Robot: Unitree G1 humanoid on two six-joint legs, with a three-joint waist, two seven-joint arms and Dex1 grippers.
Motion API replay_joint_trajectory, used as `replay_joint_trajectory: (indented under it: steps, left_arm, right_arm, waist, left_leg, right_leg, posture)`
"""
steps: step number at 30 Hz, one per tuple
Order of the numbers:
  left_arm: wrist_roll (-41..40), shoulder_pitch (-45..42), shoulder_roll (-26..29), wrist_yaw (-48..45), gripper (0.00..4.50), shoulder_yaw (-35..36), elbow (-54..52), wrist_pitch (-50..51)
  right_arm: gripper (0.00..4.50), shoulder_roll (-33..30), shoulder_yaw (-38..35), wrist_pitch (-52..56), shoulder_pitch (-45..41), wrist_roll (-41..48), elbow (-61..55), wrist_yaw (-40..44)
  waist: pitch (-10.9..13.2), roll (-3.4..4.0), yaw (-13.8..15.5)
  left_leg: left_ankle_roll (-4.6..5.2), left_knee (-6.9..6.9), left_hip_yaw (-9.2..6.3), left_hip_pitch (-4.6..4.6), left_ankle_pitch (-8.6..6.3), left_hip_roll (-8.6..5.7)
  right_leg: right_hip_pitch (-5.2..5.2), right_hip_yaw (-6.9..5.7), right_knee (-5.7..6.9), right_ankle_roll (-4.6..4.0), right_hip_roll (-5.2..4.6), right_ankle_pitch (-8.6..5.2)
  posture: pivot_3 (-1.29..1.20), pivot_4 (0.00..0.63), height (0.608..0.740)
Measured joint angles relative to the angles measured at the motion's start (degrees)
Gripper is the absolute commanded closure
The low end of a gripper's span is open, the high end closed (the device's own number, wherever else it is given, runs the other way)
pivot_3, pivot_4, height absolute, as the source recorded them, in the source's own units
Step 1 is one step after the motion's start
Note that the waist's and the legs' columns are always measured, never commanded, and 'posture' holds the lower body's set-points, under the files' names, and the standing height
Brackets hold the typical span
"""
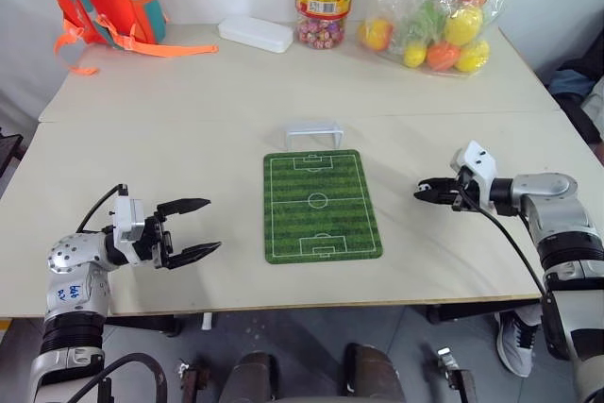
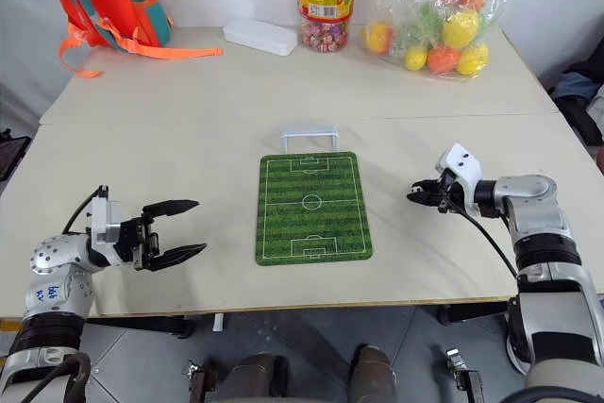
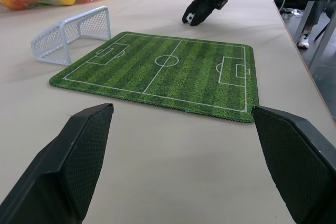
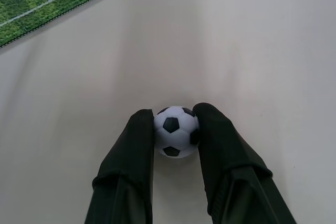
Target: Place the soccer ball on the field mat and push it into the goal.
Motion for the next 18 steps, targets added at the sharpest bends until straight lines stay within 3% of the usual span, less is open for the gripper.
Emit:
replay_joint_trajectory:
  steps: [4, 9, 13, 18]
  left_arm:
    - [-0.4, -0.2, 0.0, -1.1, 0.00, -0.2, -0.1, 0.1]
    - [-0.6, -0.2, -0.1, -3.5, 0.00, -0.4, 0.0, 0.1]
    - [-0.5, -0.2, -0.2, -3.9, 0.00, -2.1, 0.4, -0.5]
    - [-0.5, -0.2, -0.3, -3.9, 0.00, -2.4, 0.7, -1.6]
  right_arm:
    - [3.66, -0.4, -0.1, 5.2, 0.4, 0.9, -10.3, 0.3]
    - [3.66, -0.4, 1.3, 21.6, 5.8, 7.1, -40.3, 1.5]
    - [3.66, 2.4, 7.5, 29.0, 7.7, 9.6, -56.7, 1.3]
    - [3.66, 4.8, 16.1, 35.7, 8.5, 9.7, -64.6, 0.6]
  waist:
    - [0.0, 0.01, 0.0]
    - [0.0, 0.01, 0.1]
    - [0.0, -0.01, 0.3]
    - [0.0, -0.04, 0.5]
  left_leg:
    - [0.00, 0.00, 0.01, -0.02, 0.00, 0.01]
    - [-0.03, -0.02, 0.01, -0.06, -0.01, 0.06]
    - [-0.02, 0.03, 0.03, -0.07, -0.02, 0.03]
    - [-0.01, 0.07, 0.02, -0.09, -0.02, 0.01]
  right_leg:
    - [-0.07, 0.04, 0.04, 0.00, 0.00, 0.00]
    - [-0.17, 0.05, 0.08, 0.00, 0.05, 0.00]
    - [-0.17, 0.11, 0.10, -0.01, 0.04, 0.01]
    - [-0.18, 0.13, 0.10, -0.01, 0.04, 0.01]
  posture:
    - [0.00, 0.150, 0.740]
    - [0.00, 0.150, 0.740]
    - [0.00, 0.150, 0.740]
    - [0.00, 0.150, 0.740]
